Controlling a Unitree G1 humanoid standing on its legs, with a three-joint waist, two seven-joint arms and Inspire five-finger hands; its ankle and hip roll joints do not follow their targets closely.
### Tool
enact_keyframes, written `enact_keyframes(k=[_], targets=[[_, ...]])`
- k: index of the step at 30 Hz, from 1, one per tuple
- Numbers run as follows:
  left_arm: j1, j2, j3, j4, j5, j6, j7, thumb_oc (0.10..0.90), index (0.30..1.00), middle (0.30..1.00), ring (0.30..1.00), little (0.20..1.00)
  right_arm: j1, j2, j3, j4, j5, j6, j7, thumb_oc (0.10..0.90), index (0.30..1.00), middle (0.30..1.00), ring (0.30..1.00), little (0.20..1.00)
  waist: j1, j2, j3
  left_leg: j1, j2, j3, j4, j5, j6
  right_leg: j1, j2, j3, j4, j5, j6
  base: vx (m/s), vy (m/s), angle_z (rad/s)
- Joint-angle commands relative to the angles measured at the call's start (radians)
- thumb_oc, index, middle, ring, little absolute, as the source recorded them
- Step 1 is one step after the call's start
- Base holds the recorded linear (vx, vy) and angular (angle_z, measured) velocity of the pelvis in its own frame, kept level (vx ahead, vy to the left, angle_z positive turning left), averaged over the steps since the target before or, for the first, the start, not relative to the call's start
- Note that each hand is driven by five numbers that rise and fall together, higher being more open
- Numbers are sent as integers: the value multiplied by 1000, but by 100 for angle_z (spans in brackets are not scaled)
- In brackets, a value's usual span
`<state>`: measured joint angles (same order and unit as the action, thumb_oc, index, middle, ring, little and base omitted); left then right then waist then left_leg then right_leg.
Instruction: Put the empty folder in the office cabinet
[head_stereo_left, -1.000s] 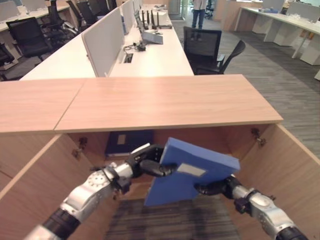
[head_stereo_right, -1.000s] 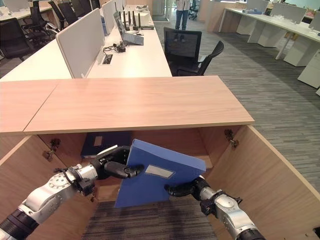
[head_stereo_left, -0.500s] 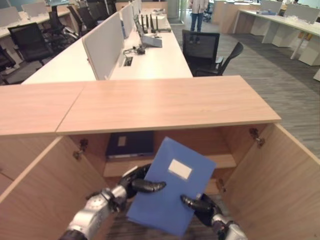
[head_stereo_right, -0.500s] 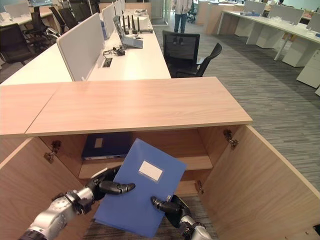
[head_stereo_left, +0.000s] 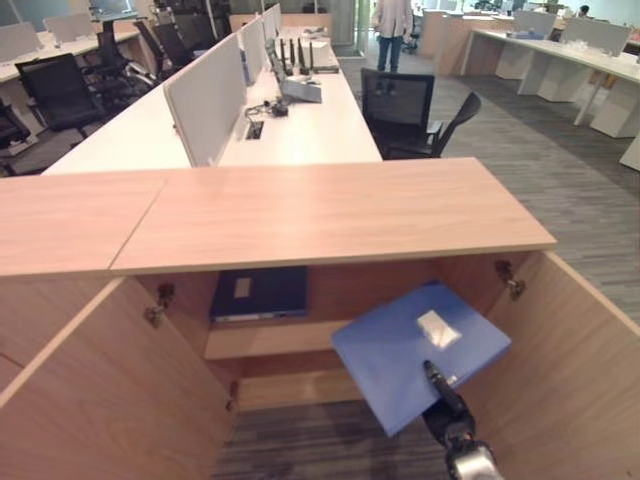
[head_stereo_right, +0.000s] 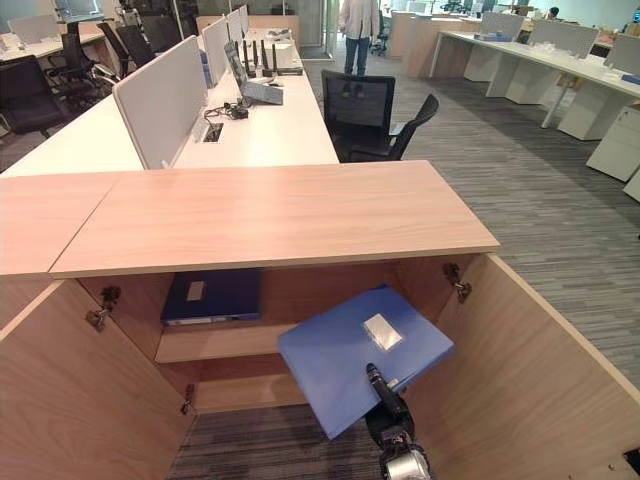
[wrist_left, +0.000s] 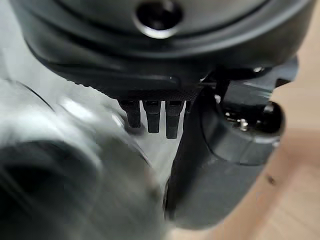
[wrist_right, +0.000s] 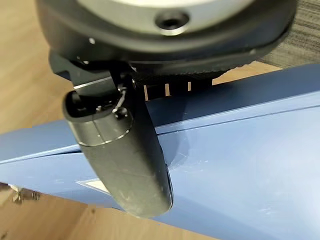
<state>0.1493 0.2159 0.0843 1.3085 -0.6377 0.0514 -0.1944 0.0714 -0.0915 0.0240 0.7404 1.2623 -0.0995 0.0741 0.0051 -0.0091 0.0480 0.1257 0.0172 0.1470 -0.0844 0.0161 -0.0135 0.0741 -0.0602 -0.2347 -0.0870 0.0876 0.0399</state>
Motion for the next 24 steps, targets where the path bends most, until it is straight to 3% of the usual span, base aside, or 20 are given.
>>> enact_keyframes(k=[1, 7, 24], targets=[[-55, 3, -12, 52, 73, -29, 29, 800, 900, 900, 900, 900, -116, 36, 0, -65, 22, -39, 39, 400, 300, 300, 300, 300, -2, -25, 15, 5, 2, -11, -3, -31, -32, 36, -25, -17, 0, -43, 58, 16, -7, 8], [-14, -2, 42, 87, 74, -32, 58, 800, 900, 900, 900, 900, -128, 35, -6, -37, 31, -37, 44, 400, 300, 300, 300, 300, 11, -21, 22, -2, 4, -19, -3, -26, -34, 35, -28, -26, 0, -45, 59, 3, -1, 1], [26, -15, -42, 75, 146, -37, 104, 800, 900, 900, 900, 900, -453, 5, 13, -100, 106, -152, 7, 400, 300, 300, 300, 300, 76, 13, 115, -77, 7, -44, -3, -1, -32, -24, -38, -52, 0, -35, 59, -15, 11, 4]])
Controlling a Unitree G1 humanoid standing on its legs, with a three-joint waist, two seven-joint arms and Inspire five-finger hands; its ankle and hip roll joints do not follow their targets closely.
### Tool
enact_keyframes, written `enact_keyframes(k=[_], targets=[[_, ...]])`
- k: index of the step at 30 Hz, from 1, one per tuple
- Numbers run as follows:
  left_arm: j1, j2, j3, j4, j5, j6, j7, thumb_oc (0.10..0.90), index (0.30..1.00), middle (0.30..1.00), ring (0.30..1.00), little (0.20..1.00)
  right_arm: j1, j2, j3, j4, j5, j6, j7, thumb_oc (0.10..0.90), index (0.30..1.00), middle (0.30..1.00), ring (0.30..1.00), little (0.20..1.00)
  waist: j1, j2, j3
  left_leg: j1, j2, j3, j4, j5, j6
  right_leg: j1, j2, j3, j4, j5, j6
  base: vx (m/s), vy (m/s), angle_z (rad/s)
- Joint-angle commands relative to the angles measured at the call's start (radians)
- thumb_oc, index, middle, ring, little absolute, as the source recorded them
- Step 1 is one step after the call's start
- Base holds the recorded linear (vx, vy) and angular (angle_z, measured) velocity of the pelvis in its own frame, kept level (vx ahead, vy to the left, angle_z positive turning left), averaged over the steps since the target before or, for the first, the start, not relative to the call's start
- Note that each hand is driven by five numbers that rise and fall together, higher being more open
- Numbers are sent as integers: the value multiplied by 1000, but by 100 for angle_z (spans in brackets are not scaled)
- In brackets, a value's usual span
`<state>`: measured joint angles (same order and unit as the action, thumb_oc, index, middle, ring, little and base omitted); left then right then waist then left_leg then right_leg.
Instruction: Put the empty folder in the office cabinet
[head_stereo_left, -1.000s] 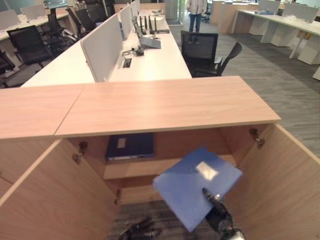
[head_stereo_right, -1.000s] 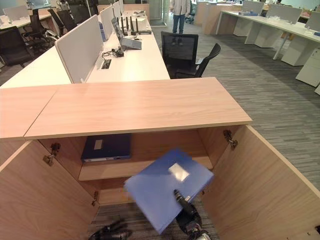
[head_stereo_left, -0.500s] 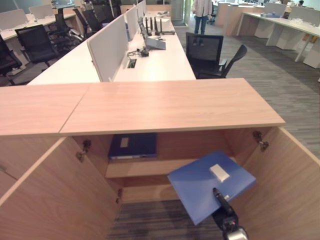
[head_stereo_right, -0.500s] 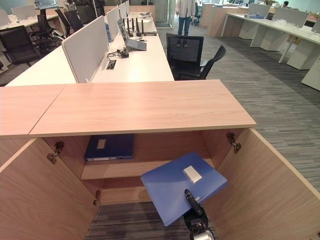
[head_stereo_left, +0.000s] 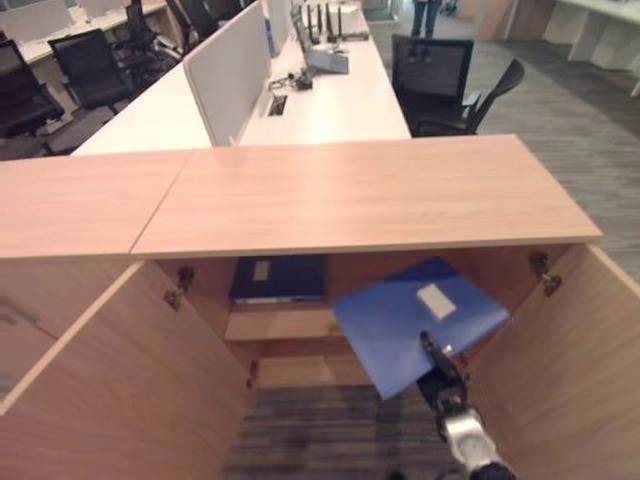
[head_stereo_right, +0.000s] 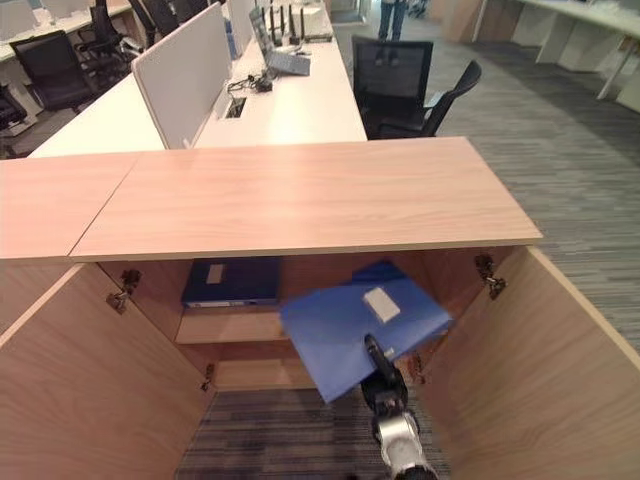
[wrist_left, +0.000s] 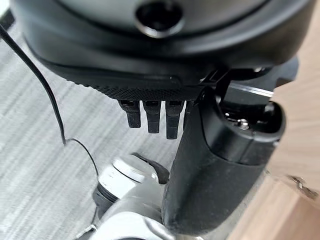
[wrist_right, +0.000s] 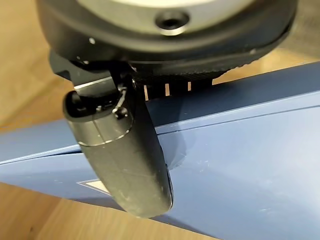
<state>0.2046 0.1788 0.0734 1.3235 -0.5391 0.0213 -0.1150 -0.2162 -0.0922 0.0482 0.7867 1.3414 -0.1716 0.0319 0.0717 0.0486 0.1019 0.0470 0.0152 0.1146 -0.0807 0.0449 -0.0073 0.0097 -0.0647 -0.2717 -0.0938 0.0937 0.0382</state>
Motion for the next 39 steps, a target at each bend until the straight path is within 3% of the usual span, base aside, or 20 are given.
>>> enact_keyframes(k=[1, 6, 8, 10, 15, 16, 17, 19, 22, 26, 31, 39], targets=[[-28, 23, -37, 59, 56, -6, 26, 800, 900, 900, 900, 900, -184, 1, -17, -153, 31, -91, 48, 400, 300, 300, 300, 300, 16, -43, 69, -9, 8, -13, -7, -27, -37, 33, -35, -17, 7, -39, 61, -83, 26, 14], [-41, 34, -70, 47, 58, -13, 41, 800, 900, 900, 900, 900, -315, -45, -31, -154, 30, -131, 21, 400, 300, 300, 300, 300, 41, -29, 129, -85, 4, -32, -7, -2, -34, -34, -43, -29, 7, -21, 64, -91, 29, 12], [-44, 39, -116, 11, 45, -27, 44, 800, 900, 900, 900, 900, -439, -95, -45, -108, 20, -149, -6, 400, 300, 300, 300, 300, 57, -8, 179, -164, 2, -42, 8, 16, -30, -98, -60, -47, 21, -6, 67, -185, 92, 11], [-42, 39, -134, 9, 53, -26, 41, 800, 900, 900, 900, 900, -484, -104, -52, -92, 19, -154, -13, 400, 300, 300, 300, 300, 61, -2, 191, -197, 2, -39, 15, 22, -25, -131, -67, -51, 36, -4, 68, -127, 67, 13], [-76, 85, -154, 24, 66, -26, 59, 800, 900, 900, 900, 900, -675, -159, -62, -5, 41, -184, -61, 400, 300, 300, 300, 300, 100, -8, 217, -374, 6, -17, 102, 15, -14, -315, -104, -58, 167, -29, 66, -103, 49, -4], [-88, 102, -157, 21, 68, -28, 63, 800, 900, 900, 900, 900, -742, -166, -64, 9, 49, -194, -77, 400, 300, 300, 300, 300, 126, -11, 222, -422, 19, -5, 130, -10, -21, -372, -116, -100, 223, -51, 85, -112, 36, -13], [-90, 103, -157, 21, 68, -28, 63, 800, 900, 900, 900, 900, -747, -167, -65, 12, 51, -194, -76, 400, 300, 300, 300, 300, 128, -13, 226, -442, 17, 8, 141, 11, -14, -389, -122, -112, 229, -31, 74, -17, 0, -17], [-97, 123, -165, 13, 69, -29, 69, 800, 900, 900, 900, 900, -796, -185, -65, 29, 66, -213, -90, 400, 300, 300, 300, 300, 155, -32, 216, -498, 30, 16, 180, -21, -26, -418, -132, -161, 259, -62, 84, 7, -79, -28], [-100, 138, -186, -8, 58, -33, 75, 800, 900, 900, 900, 900, -824, -207, -85, 22, 80, -247, -106, 400, 300, 300, 300, 300, 162, -37, 234, -551, 31, 3, 237, -36, -24, -452, -136, -178, 291, -87, 74, 4, -74, -8], [-107, 156, -212, -31, 48, -45, 85, 800, 900, 900, 900, 900, -878, -250, -83, 5, 81, -290, -130, 400, 300, 300, 300, 300, 165, -20, 258, -606, 19, -24, 299, -66, -19, -502, -162, -179, 354, -114, 69, 0, -33, 18], [-97, 162, -229, -44, 51, -47, 93, 800, 900, 900, 900, 900, -911, -284, -80, -4, 82, -316, -142, 400, 300, 300, 300, 300, 172, 7, 247, -687, 4, -49, 379, -101, -5, -574, -199, -167, 459, -161, 55, -5, -16, 17], [-60, 177, -250, -64, 69, -44, 99, 800, 900, 900, 900, 900, -951, -319, -90, -12, 103, -348, -149, 400, 300, 300, 300, 300, 194, 19, 215, -757, -22, -78, 442, -130, 5, -631, -223, -168, 543, -208, 41, -3, -24, 17]])
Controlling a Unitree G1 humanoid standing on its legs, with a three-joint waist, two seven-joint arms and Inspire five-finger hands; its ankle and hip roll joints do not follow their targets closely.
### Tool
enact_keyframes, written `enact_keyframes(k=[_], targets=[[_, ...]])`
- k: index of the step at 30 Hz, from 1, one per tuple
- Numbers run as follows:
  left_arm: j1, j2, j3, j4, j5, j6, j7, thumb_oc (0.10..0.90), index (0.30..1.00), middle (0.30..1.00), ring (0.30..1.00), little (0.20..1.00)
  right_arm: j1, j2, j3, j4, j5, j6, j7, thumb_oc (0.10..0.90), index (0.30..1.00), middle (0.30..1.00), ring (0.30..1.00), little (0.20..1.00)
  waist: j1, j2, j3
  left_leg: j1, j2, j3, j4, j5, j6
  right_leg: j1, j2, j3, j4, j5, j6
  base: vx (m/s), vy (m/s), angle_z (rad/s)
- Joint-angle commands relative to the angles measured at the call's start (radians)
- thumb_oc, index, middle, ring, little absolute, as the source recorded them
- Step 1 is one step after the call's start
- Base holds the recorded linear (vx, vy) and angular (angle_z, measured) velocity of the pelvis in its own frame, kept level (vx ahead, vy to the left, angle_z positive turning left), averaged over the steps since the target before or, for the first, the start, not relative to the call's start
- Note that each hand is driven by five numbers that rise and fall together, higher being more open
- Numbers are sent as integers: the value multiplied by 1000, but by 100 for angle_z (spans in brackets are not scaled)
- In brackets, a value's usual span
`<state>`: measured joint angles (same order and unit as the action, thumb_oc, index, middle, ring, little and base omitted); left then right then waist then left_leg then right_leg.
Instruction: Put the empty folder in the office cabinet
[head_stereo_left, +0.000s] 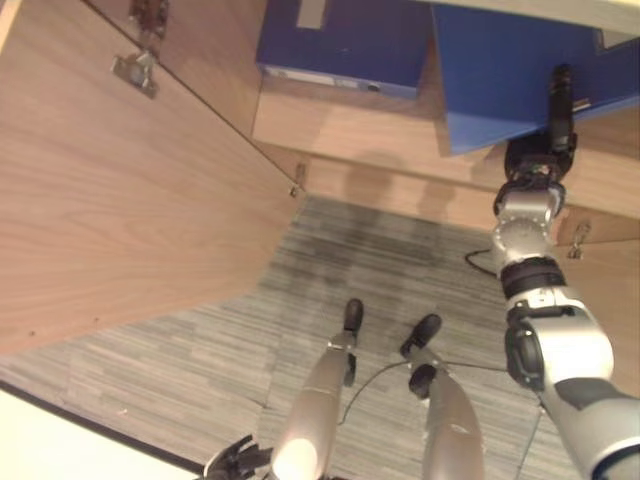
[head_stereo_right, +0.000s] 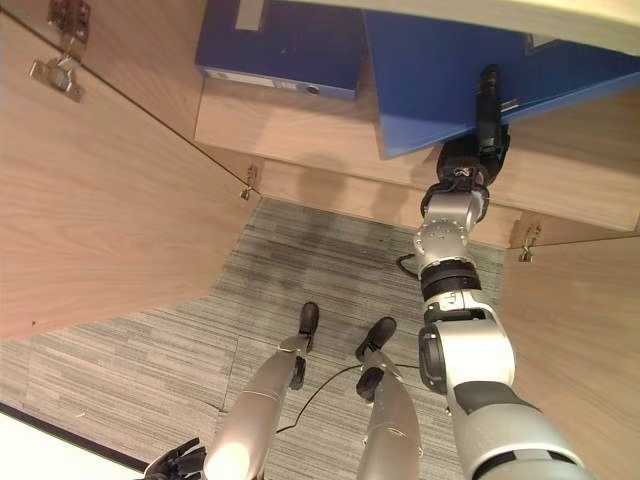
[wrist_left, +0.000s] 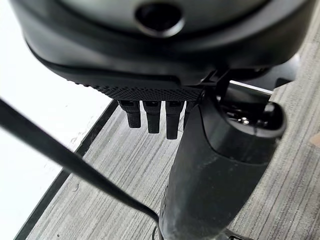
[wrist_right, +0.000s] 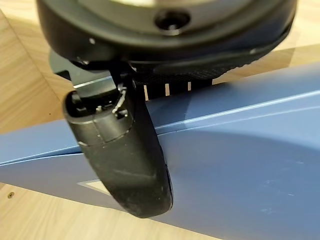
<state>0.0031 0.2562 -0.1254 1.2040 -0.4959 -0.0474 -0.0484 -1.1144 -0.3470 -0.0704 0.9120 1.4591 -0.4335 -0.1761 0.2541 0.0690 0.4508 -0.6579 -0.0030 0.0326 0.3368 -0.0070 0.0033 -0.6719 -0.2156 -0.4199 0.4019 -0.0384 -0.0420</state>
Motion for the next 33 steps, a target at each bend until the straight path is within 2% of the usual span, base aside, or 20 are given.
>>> enact_keyframes(k=[1, 9, 17, 21, 26, 29, 33], targets=[[147, 103, -54, 49, 26, 26, 31, 800, 900, 900, 900, 900, -60, -76, 21, -149, -4, -98, 62, 400, 300, 300, 300, 300, 16, 2, -136, -61, -9, -3, 33, -79, -6, 44, -76, -22, 63, -83, 120, -8, -28, 12], [149, 125, -59, 51, 29, 31, 40, 800, 900, 900, 900, 900, -110, -125, 23, -120, 8, -116, 39, 400, 300, 300, 300, 300, 28, -3, -148, -77, -19, -24, 39, -84, -7, 31, -80, -32, 88, -101, 117, -2, -28, 14], [157, 148, -72, 47, 16, 31, 36, 800, 900, 900, 900, 900, -221, -194, 85, 0, 29, -82, 23, 400, 300, 300, 300, 300, 49, -9, -153, -74, -20, -35, 16, -69, -11, 32, -75, -42, 87, -104, 117, -1, -22, 0], [152, 151, -77, 49, 26, 34, 48, 800, 900, 900, 900, 900, -221, -180, 45, -27, 62, -126, 13, 400, 300, 300, 300, 300, 53, -8, -154, -70, -21, -43, 3, -66, -14, 35, -74, -49, 89, -111, 118, 9, -19, 1], [148, 155, -72, 56, 29, 35, 58, 800, 900, 900, 900, 900, -215, -179, 25, -31, 61, -151, -10, 400, 300, 300, 300, 300, 53, -11, -154, -65, -23, -47, -3, -65, -16, 39, -74, -52, 86, -112, 120, 6, -24, 6], [144, 156, -78, 47, 30, 32, 67, 800, 900, 900, 900, 900, -205, -168, -16, -54, 62, -190, -36, 400, 300, 300, 300, 300, 55, -3, -153, -60, -27, -50, -11, -63, -14, 42, -75, -53, 84, -113, 123, 5, -12, 3], [142, 157, -87, 37, 29, 29, 67, 800, 900, 900, 900, 900, -203, -174, -23, -59, 47, -198, -54, 400, 300, 300, 300, 300, 57, 1, -152, -57, -27, -51, -18, -60, -14, 44, -76, -55, 85, -111, 125, 0, 0, 0]])
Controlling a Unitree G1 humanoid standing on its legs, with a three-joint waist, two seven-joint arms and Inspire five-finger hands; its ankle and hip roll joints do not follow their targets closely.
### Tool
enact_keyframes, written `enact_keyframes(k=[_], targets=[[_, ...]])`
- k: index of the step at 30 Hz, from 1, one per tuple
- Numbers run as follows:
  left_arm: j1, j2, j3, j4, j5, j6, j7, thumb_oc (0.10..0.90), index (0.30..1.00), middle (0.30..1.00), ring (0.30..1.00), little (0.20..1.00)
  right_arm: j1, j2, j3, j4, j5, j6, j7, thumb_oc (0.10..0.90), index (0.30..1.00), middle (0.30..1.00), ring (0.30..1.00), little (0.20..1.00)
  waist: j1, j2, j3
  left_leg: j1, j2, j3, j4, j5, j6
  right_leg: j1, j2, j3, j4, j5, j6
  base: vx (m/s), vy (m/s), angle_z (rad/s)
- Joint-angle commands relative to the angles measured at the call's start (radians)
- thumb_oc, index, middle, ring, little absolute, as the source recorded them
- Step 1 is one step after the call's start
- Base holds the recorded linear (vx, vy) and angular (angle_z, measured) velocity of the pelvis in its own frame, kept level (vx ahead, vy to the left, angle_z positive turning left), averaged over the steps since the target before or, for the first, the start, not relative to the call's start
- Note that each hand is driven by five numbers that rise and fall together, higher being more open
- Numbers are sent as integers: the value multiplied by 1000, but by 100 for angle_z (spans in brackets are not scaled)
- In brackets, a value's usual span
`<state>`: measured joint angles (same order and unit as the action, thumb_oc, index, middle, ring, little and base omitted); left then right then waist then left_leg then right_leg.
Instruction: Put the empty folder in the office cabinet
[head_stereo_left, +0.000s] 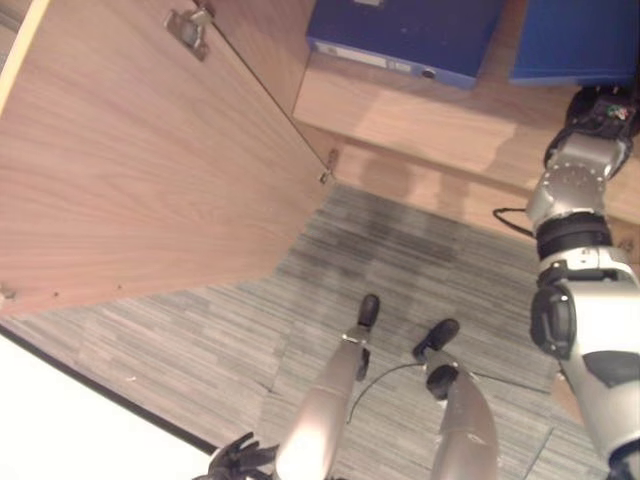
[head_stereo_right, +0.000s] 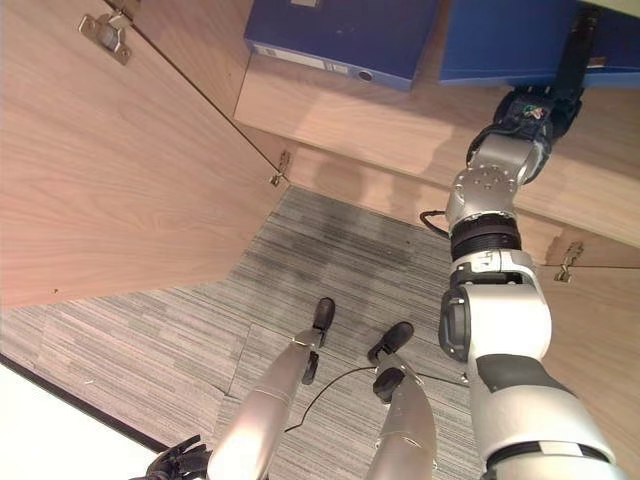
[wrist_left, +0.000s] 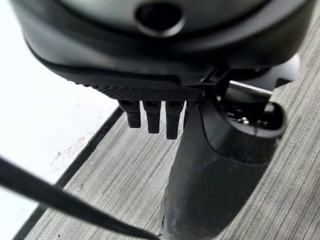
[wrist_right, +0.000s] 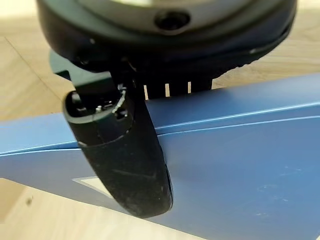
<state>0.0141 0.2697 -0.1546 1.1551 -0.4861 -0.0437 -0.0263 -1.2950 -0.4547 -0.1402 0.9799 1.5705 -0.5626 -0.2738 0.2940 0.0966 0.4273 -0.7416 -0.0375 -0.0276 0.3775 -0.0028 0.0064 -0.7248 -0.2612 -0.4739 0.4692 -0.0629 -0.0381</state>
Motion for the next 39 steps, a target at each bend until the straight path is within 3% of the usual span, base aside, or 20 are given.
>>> enact_keyframes(k=[1, 12, 13, 14, 22, 35, 39], targets=[[132, 145, -60, 83, 22, 24, 45, 800, 900, 900, 900, 900, -19, -64, 46, -130, -66, -72, 42, 400, 300, 300, 300, 300, 17, -25, -128, 27, 7, 9, -60, -63, -17, 97, -31, 0, 17, -86, 122, 0, 0, 0], [149, 159, -67, 66, 32, 16, 50, 800, 900, 900, 900, 900, -9, -68, 34, -130, -66, -78, 30, 400, 300, 300, 300, 300, 23, -4, -123, 37, 5, 6, -80, -52, -19, 104, -34, -1, 9, -83, 127, -2, -4, 1], [150, 162, -67, 66, 33, 15, 50, 800, 900, 900, 900, 900, -12, -71, 35, -122, -66, -72, 29, 521, 481, 481, 481, 481, 24, -3, -123, 37, 4, 5, -80, -51, -18, 103, -34, 0, 9, -82, 127, -14, -30, 3], [152, 170, -65, 62, 30, 14, 47, 800, 900, 900, 900, 900, -18, -85, 44, -104, -64, -55, 31, 800, 900, 900, 900, 900, 26, -1, -122, 37, 3, 6, -79, -51, -19, 101, -35, 1, 11, -83, 127, 0, 0, 0], [162, 185, -55, 72, 18, 13, 39, 800, 900, 900, 900, 900, -66, -157, 110, 0, -58, 24, 55, 800, 900, 900, 900, 900, 32, 4, -122, 23, 4, 11, -75, -47, -19, 81, -37, 9, 25, -82, 126, 0, 0, 0], [177, 188, -45, 52, -3, 13, 23, 800, 900, 900, 900, 900, -49, -122, 151, 22, -32, 82, 120, 800, 900, 900, 900, 900, 25, 13, -117, 44, 7, 24, -80, -52, -16, 88, -38, 20, 19, -71, 128, 0, 0, 0], [183, 190, -46, 48, -16, 16, 15, 800, 900, 900, 900, 900, -39, -121, 170, 88, -42, 133, 115, 800, 900, 900, 900, 900, 19, 9, -113, 53, 8, 30, -84, -50, -16, 96, -35, 23, 10, -65, 128, -4, 1, -1]])
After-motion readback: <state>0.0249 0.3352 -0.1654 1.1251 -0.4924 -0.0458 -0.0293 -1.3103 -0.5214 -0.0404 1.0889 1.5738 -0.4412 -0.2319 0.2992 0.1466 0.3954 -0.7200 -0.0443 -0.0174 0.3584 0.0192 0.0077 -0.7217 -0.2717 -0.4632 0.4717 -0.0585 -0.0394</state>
